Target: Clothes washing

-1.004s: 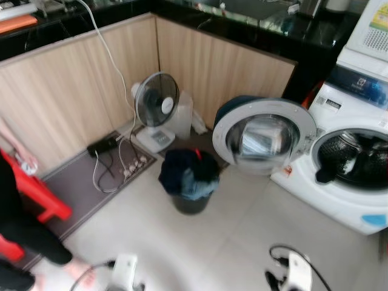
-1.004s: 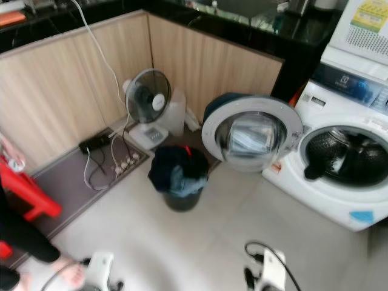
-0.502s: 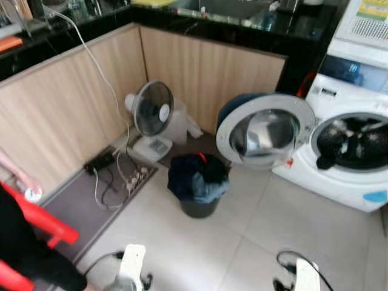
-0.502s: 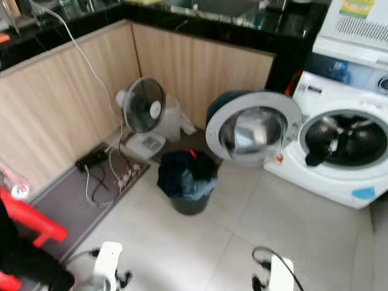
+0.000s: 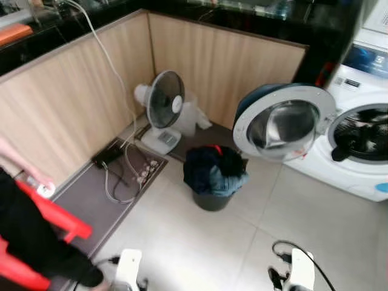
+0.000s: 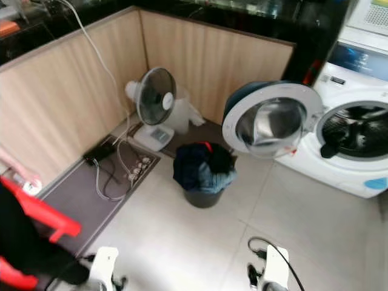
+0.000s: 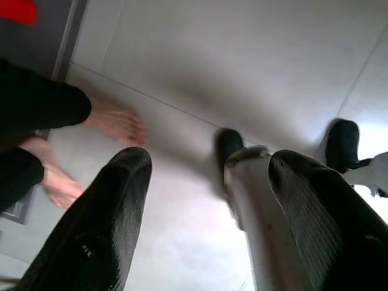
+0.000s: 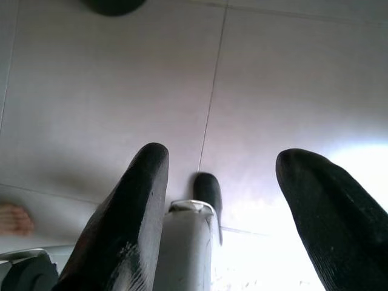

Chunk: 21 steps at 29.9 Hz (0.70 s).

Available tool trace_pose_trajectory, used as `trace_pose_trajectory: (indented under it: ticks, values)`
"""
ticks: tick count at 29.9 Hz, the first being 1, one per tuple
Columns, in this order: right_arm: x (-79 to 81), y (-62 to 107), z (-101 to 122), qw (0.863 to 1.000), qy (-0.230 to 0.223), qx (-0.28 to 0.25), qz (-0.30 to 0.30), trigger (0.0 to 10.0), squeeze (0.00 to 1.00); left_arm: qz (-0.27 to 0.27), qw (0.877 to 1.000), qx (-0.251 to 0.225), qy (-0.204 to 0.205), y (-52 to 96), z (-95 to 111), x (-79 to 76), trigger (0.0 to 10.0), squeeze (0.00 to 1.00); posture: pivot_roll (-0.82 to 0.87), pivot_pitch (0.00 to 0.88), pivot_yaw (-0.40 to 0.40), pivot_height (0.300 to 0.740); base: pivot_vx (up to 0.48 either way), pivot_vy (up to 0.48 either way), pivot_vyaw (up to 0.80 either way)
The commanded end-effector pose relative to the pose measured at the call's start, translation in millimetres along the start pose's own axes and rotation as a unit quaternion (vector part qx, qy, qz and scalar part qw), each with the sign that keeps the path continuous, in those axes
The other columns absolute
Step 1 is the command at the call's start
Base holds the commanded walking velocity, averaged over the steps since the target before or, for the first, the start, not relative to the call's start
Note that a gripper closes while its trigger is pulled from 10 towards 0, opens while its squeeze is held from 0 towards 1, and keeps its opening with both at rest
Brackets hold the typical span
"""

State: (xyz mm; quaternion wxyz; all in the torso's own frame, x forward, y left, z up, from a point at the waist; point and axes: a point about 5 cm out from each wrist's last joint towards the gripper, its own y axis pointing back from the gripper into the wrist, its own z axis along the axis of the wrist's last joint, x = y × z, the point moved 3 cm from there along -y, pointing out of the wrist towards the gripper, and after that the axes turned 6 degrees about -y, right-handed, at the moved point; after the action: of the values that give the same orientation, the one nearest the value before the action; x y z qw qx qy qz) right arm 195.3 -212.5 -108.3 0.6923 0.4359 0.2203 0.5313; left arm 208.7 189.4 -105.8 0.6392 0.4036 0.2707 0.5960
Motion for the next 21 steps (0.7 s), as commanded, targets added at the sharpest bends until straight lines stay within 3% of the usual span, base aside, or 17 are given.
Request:
trace_pose_trajectory:
  ticks: [1,21]
  values:
    - [-9.0,1.4,-0.8,1.0,0.002,0.002,-0.012,10.0,0.0,-0.01,1.0,-0.004,-0.003,-0.8,4.1,-8.5,10.0,0.0,0.03,0.071,-0.002,0.74,0.0,0.0,-0.8]
    - [-13.8,2.5,-4.7,1.0,0.018,0.011,-0.015,10.0,0.0,-0.003,1.0,-0.001,0.006,-0.4,-0.3,-10.5,10.0,0.0,0.01,0.034,-0.021,0.74,0.0,0.0,-0.8]
